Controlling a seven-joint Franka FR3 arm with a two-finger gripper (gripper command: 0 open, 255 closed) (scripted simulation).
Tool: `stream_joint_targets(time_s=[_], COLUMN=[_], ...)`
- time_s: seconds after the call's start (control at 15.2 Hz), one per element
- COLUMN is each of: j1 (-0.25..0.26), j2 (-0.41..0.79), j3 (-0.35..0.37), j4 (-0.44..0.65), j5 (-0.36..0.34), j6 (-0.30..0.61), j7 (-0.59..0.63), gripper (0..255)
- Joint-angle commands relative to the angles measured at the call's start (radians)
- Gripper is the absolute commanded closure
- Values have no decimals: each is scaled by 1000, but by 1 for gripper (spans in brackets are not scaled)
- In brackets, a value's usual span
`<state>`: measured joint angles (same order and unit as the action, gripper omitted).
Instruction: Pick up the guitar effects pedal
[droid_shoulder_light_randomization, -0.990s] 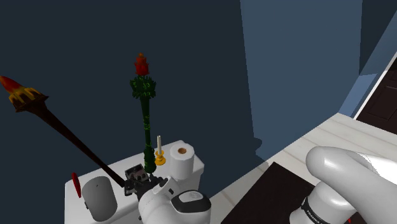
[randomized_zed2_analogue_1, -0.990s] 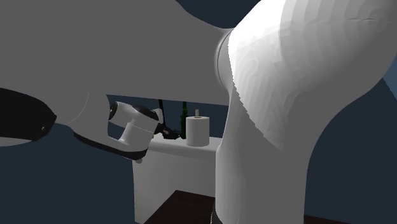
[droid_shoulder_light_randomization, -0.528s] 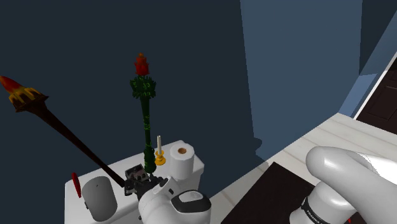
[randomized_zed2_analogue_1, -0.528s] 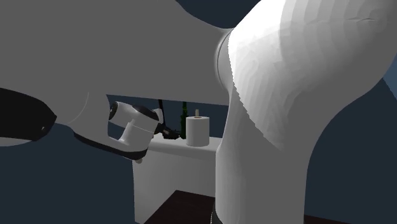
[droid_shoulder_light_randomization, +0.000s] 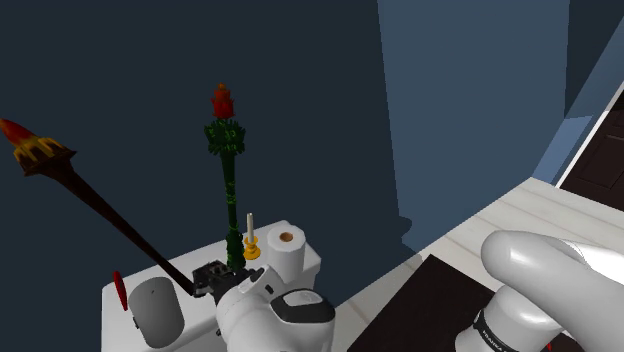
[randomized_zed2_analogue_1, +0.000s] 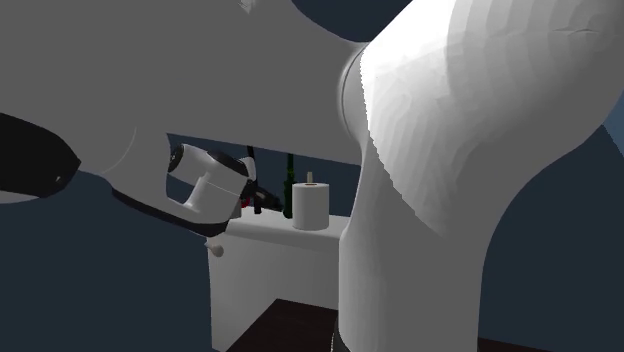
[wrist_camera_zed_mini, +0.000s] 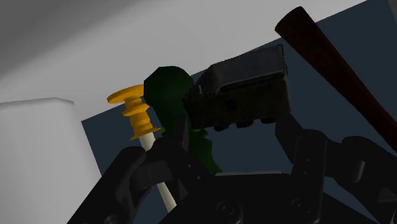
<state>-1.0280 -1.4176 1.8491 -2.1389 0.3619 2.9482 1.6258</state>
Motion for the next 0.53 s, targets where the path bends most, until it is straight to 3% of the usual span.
stream_joint_targets(time_s=[0.0,0.46], j1=[4,21], j2=[15,63], j3=[-15,-63], j4=[-4,-18], j5=[-6,-24], j6=[-5,-23], j7=[-14,-56], gripper=[255,255])
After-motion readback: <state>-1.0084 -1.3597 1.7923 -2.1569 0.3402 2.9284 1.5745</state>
